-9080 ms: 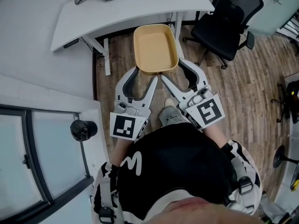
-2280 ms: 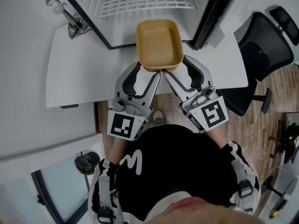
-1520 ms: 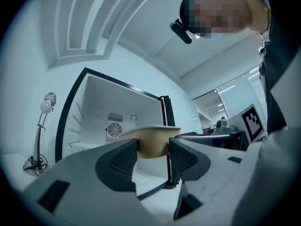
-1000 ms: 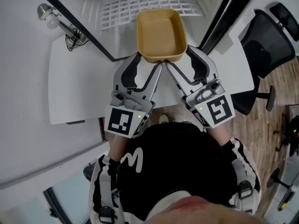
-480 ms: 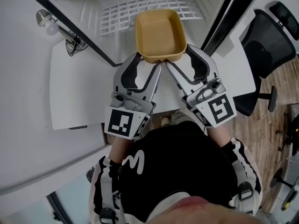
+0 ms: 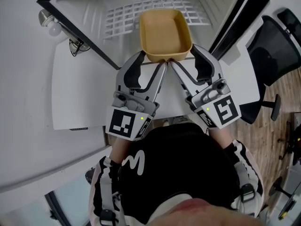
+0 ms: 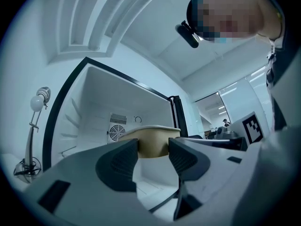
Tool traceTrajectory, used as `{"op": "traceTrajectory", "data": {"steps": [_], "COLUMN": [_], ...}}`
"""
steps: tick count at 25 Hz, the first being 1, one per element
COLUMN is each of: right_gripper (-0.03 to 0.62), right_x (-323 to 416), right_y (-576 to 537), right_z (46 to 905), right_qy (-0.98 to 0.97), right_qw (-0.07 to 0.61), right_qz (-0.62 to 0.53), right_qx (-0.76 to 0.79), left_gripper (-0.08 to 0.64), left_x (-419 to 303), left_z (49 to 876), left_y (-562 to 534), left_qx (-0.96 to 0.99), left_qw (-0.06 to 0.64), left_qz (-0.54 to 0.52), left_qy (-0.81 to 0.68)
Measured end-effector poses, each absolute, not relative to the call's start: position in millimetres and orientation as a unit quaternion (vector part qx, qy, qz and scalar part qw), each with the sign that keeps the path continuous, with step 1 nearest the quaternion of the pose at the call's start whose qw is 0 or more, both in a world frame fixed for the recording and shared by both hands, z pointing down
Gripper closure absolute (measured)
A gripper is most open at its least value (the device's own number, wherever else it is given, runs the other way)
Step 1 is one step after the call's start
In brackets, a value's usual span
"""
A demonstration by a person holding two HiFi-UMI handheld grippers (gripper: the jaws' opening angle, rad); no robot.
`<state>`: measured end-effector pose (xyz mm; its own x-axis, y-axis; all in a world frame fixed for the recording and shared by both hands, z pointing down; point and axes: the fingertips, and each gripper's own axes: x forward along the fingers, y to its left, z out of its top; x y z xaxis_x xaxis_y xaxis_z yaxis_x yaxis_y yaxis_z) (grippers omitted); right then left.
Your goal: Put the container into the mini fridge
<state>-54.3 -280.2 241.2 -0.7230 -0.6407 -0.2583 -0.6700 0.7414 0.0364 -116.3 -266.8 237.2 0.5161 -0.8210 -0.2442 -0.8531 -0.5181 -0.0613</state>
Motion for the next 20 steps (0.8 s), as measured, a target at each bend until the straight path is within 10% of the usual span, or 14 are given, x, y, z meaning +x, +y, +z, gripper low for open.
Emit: {"op": "traceTrajectory", "data": {"steps": [20], "right_gripper": [0.341], "right_x": [-61.7], "right_y": [-312.6], "right_z": [247.2], "right_qy": [0.93], "right_qw": [0.117], "right_qz": [0.045], "right_qx": [-0.345], "left_gripper": [0.355], "left_x": [-125.2], "left_z": [241.0], "left_y": [-297.0], "left_qx": [-0.859], "left_qw": [0.077], "left_qz": [0.099], "left_qy": [0.497]}}
